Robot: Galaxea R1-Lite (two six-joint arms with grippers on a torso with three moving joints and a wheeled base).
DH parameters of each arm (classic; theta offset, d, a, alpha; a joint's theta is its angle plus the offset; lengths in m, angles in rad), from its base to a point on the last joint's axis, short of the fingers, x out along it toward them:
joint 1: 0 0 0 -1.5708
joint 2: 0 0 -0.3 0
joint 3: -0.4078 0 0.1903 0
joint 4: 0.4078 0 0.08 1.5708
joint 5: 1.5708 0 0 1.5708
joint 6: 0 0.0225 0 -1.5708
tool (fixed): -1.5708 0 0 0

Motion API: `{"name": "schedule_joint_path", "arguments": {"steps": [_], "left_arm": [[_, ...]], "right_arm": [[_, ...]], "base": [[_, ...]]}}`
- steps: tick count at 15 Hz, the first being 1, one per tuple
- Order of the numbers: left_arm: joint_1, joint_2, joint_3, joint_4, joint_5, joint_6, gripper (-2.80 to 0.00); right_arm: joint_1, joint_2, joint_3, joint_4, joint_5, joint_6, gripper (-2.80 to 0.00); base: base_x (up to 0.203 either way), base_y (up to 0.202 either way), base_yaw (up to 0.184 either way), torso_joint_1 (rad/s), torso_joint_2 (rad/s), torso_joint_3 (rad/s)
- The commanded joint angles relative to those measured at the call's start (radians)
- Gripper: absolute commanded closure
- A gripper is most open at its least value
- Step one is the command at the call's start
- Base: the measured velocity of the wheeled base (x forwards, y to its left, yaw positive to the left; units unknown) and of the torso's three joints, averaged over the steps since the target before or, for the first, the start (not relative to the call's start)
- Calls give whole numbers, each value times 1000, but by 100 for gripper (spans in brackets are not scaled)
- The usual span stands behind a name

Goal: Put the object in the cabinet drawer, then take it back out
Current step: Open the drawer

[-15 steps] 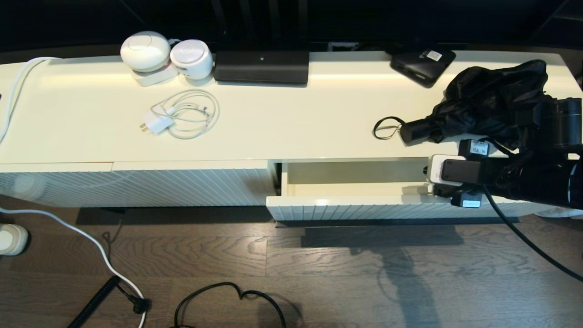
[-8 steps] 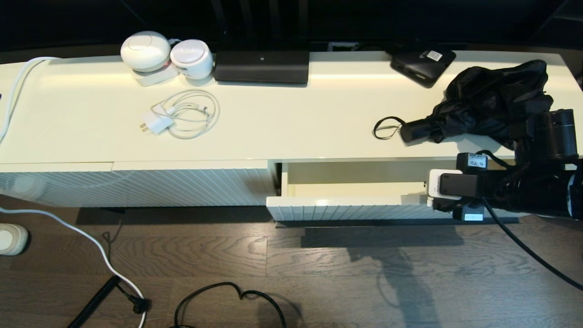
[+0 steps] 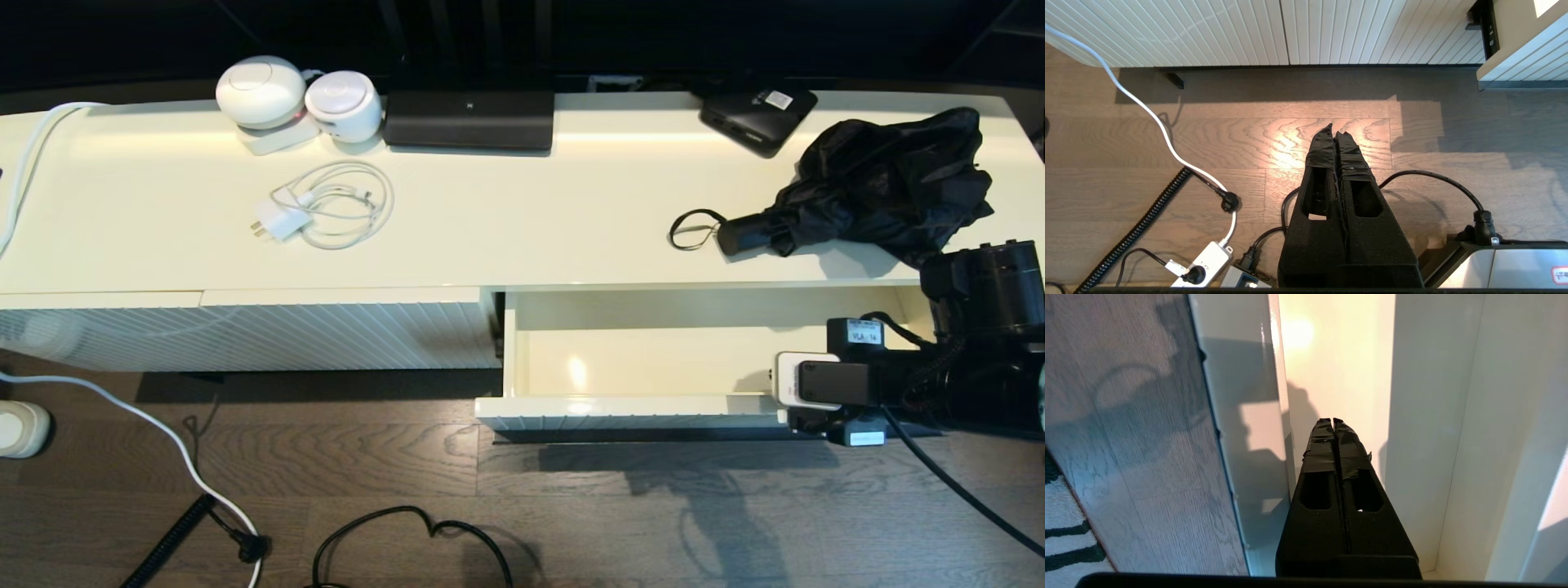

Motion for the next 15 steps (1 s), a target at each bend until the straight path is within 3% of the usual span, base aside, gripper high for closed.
{"name": "schedule_joint_path", "arguments": {"steps": [1,15], "left_arm": [[1,0,2,0,0,-1,0],[1,0,0,0,0,-1,0]], "right_arm": [[10,-27,26,4,1,-6,0],[17,-109,269,-8,-4,-2,0]], "base": [[0,0,0,0,0,0],[0,0,0,0,0,0]]}}
